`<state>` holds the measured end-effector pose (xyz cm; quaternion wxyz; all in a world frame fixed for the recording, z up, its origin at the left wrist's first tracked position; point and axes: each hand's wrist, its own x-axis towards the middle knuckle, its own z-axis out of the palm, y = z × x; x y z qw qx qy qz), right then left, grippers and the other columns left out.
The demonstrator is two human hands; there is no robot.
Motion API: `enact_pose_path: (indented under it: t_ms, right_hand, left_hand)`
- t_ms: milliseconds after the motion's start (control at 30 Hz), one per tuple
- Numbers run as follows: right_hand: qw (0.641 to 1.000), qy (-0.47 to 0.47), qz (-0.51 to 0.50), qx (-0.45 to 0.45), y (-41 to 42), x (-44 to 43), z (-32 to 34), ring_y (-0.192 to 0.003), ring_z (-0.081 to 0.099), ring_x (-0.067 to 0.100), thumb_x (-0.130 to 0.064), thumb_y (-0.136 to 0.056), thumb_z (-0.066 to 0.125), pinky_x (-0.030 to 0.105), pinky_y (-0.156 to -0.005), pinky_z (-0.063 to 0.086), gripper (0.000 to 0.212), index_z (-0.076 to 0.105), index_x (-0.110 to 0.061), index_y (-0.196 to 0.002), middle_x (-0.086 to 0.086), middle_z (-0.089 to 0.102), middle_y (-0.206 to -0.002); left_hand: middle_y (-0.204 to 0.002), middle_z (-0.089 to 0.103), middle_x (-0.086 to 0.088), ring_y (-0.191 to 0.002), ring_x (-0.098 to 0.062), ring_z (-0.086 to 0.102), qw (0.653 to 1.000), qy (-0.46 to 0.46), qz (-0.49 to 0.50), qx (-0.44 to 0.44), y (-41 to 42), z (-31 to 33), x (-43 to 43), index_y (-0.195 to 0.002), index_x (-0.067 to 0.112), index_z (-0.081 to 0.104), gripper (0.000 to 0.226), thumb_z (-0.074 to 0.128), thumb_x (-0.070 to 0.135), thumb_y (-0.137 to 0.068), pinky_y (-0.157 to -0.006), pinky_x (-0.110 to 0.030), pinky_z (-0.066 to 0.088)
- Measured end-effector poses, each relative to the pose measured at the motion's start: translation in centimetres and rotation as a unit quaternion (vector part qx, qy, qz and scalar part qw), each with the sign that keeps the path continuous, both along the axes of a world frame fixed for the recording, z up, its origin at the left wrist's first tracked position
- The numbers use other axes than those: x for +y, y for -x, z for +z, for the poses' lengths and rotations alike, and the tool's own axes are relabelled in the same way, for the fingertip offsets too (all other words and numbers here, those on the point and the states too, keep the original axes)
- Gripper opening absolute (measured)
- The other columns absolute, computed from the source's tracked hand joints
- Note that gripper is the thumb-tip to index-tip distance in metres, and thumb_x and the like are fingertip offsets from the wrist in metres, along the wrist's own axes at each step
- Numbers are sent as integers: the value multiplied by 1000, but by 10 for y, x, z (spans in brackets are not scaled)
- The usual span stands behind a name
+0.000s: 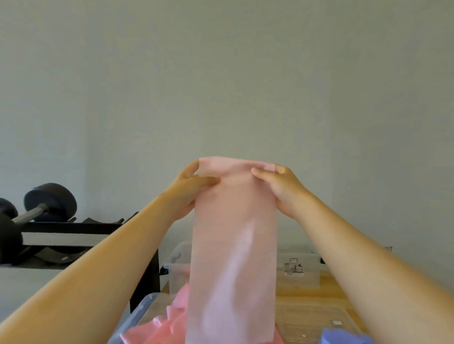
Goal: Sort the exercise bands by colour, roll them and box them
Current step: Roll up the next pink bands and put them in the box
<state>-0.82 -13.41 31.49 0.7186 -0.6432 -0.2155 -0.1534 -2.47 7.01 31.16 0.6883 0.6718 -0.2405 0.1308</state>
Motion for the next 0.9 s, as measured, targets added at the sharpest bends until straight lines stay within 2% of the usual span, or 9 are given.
enact_pose_path:
  t_ms: [167, 267, 333, 433, 500, 567, 667, 833, 900]
  right_hand:
    - [998, -3, 39, 46, 0, 0, -28, -83, 66, 20, -20, -90, 66, 30, -75, 51, 12, 71, -15, -99, 6, 71, -94]
    - [995, -21, 61, 76, 0, 2, -46, -74, 65, 17, -30, -91, 65, 28, -69, 50, 15, 71, -16, -91, 3, 69, -83]
    - [992, -35, 80, 94, 0, 2, -62, -78, 66, 18, -34, -89, 65, 29, -71, 51, 21, 72, -14, -94, 5, 70, -87]
    - [985, -54, 114, 119, 3, 2, -92, -96, 66, 26, -40, -77, 71, 39, -88, 52, 36, 75, -12, -100, 12, 70, -106]
    - [980, -54, 133, 139, 8, 1, -115, -100, 64, 26, -43, -72, 73, 42, -98, 47, 33, 78, -17, -90, 10, 70, -102]
    - [975, -54, 146, 158, 13, -1, -136, -103, 62, 27, -44, -72, 75, 42, -100, 44, 36, 77, -15, -92, 10, 70, -102]
    - [965, -66, 175, 186, 20, -9, -164, -95, 64, 26, -39, -75, 72, 37, -90, 46, 38, 74, -8, -98, 12, 69, -97]
    - [946, -84, 230, 212, 36, -21, -200, -68, 69, 17, -27, -66, 82, 26, -64, 56, 17, 77, -12, -74, 8, 71, -76]
    - [939, -61, 249, 230, 38, -25, -219, -76, 70, 20, -29, -56, 92, 28, -68, 57, 39, 78, -10, -87, 12, 73, -86]
  left_hand:
    - [-105, 70, -5, -90, -20, 68, 998, 18, 5, 60, -11, -32, 8, -123, 23, 58, 36, 64, 8, -91, -78, -32, 57]
    - [-111, 68, -9, -89, -17, 69, 995, 18, -4, 96, -14, -51, 6, -123, 14, 60, 30, 60, 25, -95, -70, -28, 56]
    - [-122, 67, -13, -101, -23, 66, 986, 33, -47, 158, -12, -69, 4, -127, 11, 61, 48, 53, 46, -95, -78, -32, 55]
    - [-123, 66, -13, -110, -28, 64, 946, 59, -162, 275, -7, -105, -2, -130, 9, 60, 81, 30, 74, -90, -90, -36, 52]
    - [-118, 68, -14, -103, -27, 67, 924, 92, -188, 320, -9, -133, -9, -132, 3, 55, 96, 26, 81, -84, -83, -34, 56]
    - [-112, 70, -15, -94, -25, 70, 913, 118, -181, 345, -13, -156, -15, -132, 2, 54, 98, 26, 81, -83, -77, -33, 58]
    - [-126, 65, -13, -110, -26, 64, 918, 111, -147, 350, -19, -177, -23, -134, 9, 56, 87, 30, 78, -86, -90, -37, 49]
    - [-125, 63, -21, -113, -35, 61, 910, 156, -140, 359, -21, -195, -28, -125, 3, 63, 73, 49, 64, -87, -98, -45, 44]
    - [-128, 62, -19, -123, -36, 56, 914, 179, -117, 346, -25, -202, -27, -127, 8, 63, 76, 61, 66, -78, -108, -48, 38]
